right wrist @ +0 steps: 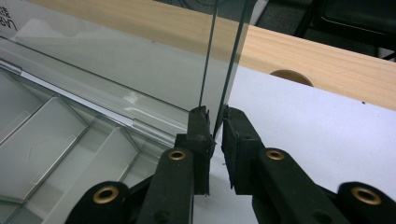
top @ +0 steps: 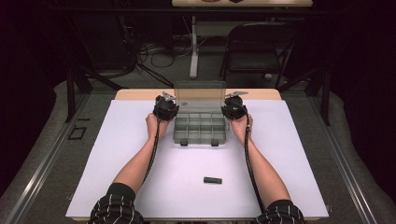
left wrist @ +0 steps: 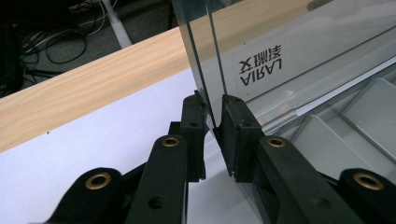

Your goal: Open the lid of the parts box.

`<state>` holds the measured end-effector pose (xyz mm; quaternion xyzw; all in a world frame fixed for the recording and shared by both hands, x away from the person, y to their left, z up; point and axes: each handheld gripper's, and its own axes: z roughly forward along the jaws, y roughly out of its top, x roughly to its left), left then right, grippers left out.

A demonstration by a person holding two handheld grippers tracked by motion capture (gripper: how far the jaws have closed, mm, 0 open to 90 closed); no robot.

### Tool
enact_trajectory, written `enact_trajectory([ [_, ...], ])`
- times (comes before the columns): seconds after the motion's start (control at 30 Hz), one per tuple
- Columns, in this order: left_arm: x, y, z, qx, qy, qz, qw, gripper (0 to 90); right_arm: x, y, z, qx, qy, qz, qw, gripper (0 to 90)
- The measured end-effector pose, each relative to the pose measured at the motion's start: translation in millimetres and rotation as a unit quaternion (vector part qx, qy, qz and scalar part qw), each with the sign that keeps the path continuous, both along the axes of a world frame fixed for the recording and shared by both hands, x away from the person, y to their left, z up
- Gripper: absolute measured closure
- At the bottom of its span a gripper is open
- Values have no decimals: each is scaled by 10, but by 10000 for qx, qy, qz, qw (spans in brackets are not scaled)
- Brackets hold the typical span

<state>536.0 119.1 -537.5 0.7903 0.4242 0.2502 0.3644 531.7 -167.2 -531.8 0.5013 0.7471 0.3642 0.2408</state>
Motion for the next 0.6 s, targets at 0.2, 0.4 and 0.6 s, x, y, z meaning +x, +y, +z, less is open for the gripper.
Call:
enact_trajectory([
  [0.2,3,-9,-20,18,14,18,10000,790,5,2,-7,2,-8,-2,10000,811],
  [0.4,4,-15,-29,36,-11,38,10000,789,10,5,-15,-26,-43,7,10000,810],
  [0.6,2,-19,-34,36,12,52,10000,789,14,12,-24,-46,-58,-17,10000,805],
])
